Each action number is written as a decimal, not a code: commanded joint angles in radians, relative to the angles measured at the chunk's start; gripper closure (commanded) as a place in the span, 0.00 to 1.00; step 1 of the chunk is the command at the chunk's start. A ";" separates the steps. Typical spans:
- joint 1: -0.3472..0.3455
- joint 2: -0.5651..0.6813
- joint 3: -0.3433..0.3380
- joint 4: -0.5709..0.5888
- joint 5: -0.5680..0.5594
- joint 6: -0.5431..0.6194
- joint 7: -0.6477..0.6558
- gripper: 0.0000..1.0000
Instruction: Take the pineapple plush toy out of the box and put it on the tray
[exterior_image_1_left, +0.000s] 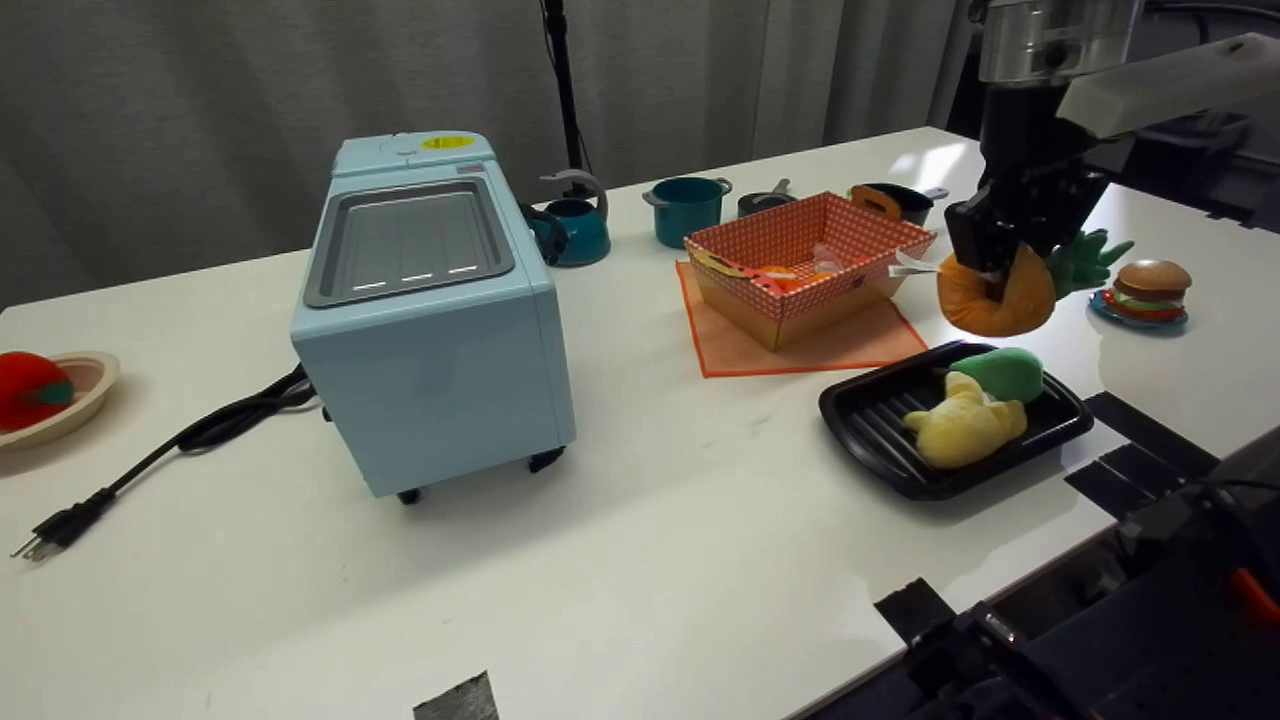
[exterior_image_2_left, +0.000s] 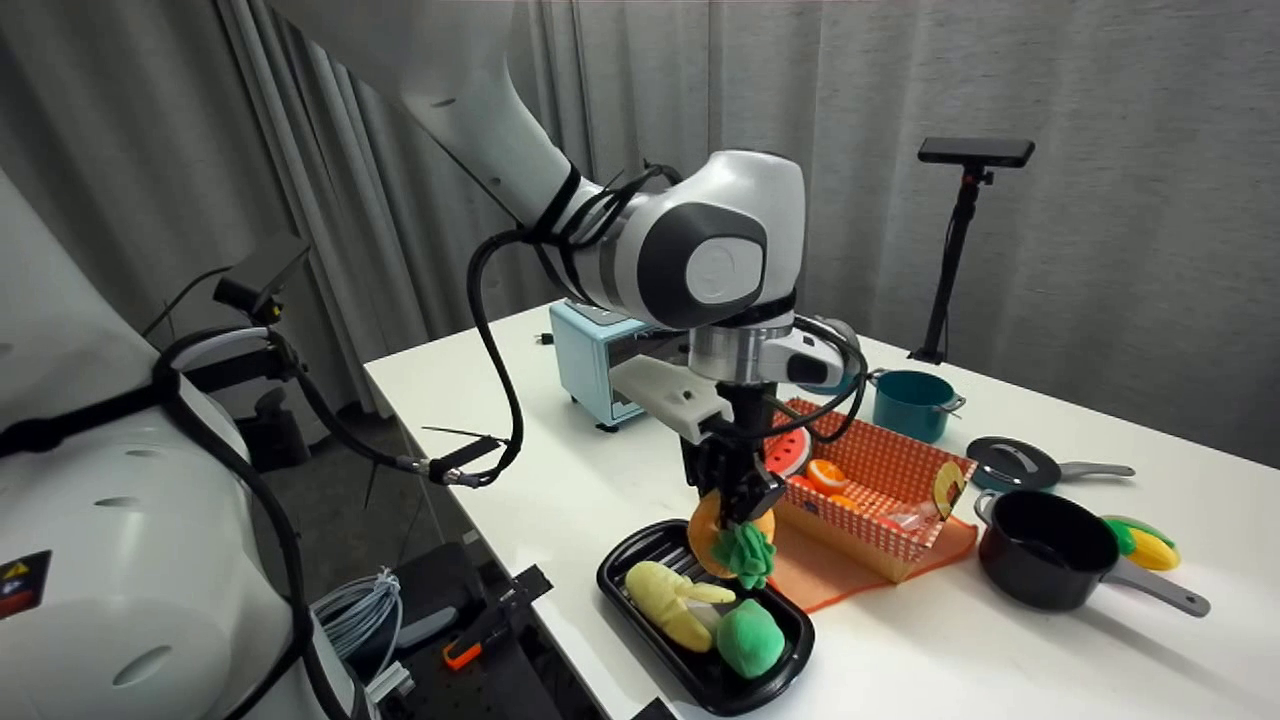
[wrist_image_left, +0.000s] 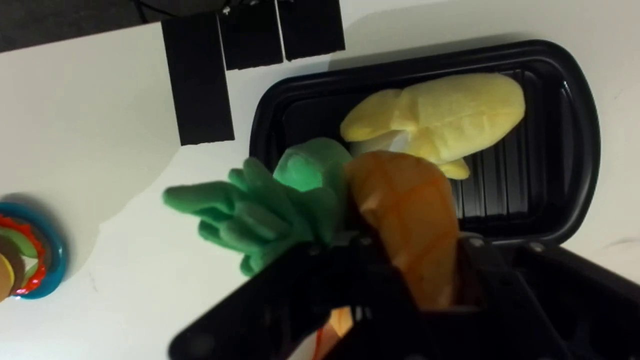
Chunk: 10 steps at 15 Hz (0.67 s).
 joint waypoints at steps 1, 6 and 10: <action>0.002 0.011 0.001 0.011 0.089 -0.067 -0.112 0.94; 0.002 0.007 0.003 0.028 0.146 -0.141 -0.198 0.94; 0.004 0.004 0.008 0.044 0.144 -0.173 -0.210 0.50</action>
